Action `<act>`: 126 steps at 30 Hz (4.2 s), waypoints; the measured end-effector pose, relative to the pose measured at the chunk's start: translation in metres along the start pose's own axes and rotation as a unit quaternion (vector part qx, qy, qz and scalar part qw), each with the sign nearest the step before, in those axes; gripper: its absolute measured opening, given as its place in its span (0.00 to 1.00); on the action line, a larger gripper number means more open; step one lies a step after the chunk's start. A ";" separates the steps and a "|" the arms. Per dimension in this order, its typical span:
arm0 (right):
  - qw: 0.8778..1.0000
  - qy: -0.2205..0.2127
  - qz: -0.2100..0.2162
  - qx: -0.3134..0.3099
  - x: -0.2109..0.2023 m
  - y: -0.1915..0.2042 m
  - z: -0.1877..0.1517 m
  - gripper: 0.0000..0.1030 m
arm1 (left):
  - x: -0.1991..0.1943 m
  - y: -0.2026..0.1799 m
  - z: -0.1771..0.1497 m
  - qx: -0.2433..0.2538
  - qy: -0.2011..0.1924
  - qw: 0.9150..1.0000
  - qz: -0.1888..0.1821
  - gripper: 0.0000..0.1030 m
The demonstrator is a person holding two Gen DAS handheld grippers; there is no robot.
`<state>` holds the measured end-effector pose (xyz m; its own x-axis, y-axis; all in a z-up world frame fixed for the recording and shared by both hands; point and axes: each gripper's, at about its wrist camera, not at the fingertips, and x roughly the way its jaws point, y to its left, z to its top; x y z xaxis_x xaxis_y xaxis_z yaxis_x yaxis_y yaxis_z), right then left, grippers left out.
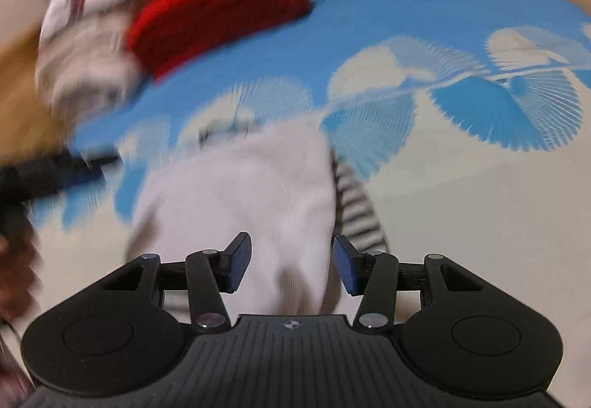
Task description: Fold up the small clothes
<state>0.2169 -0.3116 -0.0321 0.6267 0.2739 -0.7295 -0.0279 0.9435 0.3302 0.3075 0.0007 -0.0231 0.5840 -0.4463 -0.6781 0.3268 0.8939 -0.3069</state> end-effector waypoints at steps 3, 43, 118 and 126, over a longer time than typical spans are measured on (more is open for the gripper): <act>0.996 0.076 -0.039 -0.030 0.022 0.000 -0.015 0.49 | 0.022 -0.025 -0.042 0.113 0.085 0.989 0.040 0.63; 0.984 -0.107 -0.137 -0.044 -0.188 0.070 -0.149 0.97 | -0.183 -0.140 -0.210 -0.024 -0.082 0.971 0.221 1.00; 0.981 -0.094 -0.147 -0.085 -0.177 0.090 -0.163 0.97 | -0.164 -0.134 -0.211 -0.023 -0.055 0.980 0.190 1.00; 0.981 -0.093 -0.147 -0.084 -0.177 0.089 -0.163 0.97 | -0.164 -0.134 -0.211 -0.023 -0.055 0.980 0.189 1.00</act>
<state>-0.0231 -0.2452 0.0288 0.7580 -0.0392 -0.6511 0.0569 0.9984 0.0061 0.0111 -0.0367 -0.0121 0.7339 -0.0821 -0.6743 0.0395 0.9961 -0.0783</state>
